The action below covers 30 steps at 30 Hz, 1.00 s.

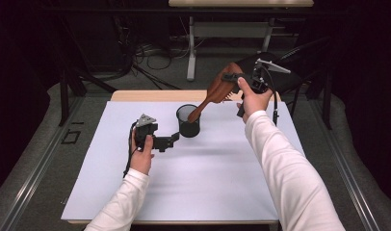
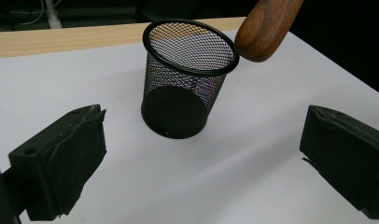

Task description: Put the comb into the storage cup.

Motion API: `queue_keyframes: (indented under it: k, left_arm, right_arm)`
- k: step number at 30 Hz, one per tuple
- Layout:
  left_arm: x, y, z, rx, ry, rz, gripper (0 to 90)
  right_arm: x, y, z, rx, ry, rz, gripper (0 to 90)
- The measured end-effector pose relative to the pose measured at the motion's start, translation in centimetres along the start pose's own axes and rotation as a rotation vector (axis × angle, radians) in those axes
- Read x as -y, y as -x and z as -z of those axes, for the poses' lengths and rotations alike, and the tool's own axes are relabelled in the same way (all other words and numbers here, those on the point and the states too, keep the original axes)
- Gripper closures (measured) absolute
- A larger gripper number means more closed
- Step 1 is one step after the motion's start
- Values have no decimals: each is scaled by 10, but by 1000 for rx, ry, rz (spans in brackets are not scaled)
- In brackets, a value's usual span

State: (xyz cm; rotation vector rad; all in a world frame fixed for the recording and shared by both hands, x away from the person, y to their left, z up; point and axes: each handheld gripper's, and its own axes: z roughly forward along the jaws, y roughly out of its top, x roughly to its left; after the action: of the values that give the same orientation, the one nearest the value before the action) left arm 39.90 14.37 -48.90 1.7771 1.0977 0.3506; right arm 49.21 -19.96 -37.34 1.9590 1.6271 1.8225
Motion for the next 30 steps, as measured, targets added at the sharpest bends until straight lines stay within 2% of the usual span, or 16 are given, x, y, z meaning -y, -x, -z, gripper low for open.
queue_keyframes:
  k: [30]
  left_arm:
    - [0,-2,0,-1,-3,5,4]
  right_arm:
    - [-1,-12,-24,46,38,29,472]
